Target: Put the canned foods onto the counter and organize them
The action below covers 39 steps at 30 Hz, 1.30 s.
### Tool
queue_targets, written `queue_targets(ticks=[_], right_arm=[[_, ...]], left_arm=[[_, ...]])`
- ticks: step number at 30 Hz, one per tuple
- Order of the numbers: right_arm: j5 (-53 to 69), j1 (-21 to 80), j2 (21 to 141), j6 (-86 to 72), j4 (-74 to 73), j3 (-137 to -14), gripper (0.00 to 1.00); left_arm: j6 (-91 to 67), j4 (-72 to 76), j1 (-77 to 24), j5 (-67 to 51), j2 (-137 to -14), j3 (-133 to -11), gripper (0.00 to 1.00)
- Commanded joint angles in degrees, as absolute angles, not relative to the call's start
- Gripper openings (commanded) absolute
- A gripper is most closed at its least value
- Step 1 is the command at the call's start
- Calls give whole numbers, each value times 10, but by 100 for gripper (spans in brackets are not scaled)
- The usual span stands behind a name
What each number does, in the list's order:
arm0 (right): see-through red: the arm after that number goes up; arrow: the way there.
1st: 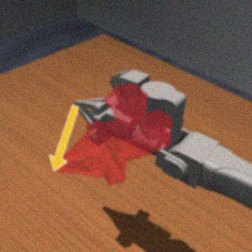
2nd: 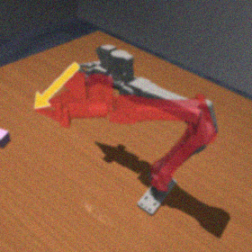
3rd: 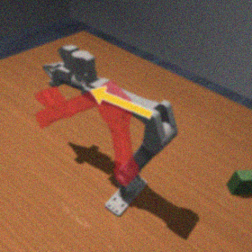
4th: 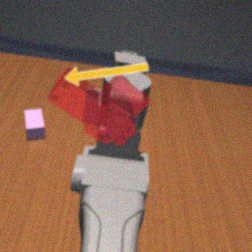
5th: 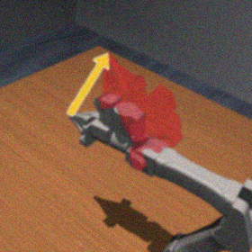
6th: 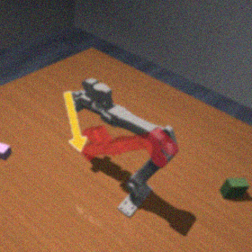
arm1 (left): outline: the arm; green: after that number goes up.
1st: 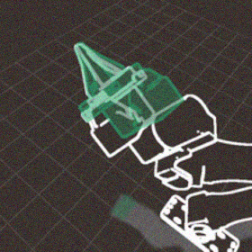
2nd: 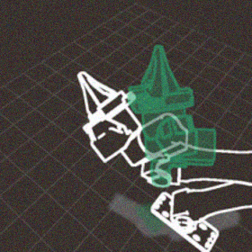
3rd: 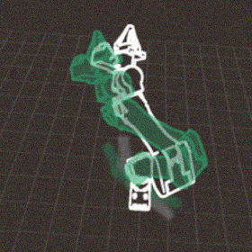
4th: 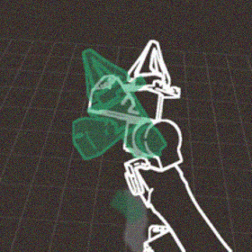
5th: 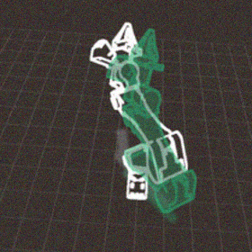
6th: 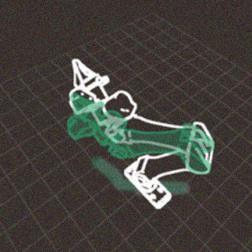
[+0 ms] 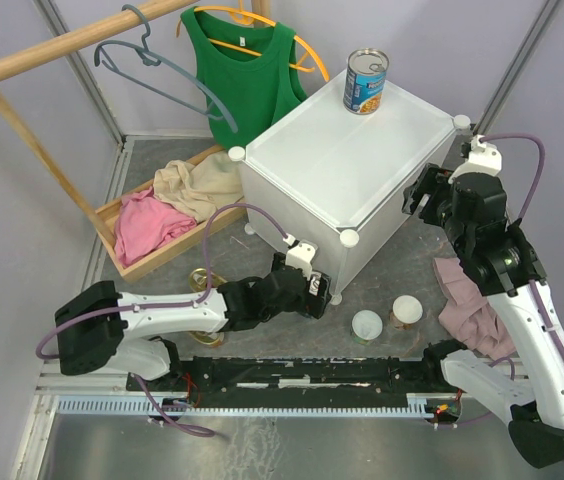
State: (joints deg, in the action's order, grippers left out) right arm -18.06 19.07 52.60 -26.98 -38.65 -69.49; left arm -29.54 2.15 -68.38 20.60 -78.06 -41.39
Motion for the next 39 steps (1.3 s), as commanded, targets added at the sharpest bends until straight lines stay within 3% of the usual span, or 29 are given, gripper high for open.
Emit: queue_targets(ticks=[1, 33, 39], right_arm=[[-183, 193, 517, -269, -384, -702, 81], [-174, 193, 507, -276, -393, -703, 81], [-171, 193, 506, -278, -393, -701, 81]], left_arm=[[-320, -57, -686, 199, -817, -380, 99], [-356, -78, -715, 290, -897, -390, 100], [-365, -75, -720, 305, -880, -377, 79]])
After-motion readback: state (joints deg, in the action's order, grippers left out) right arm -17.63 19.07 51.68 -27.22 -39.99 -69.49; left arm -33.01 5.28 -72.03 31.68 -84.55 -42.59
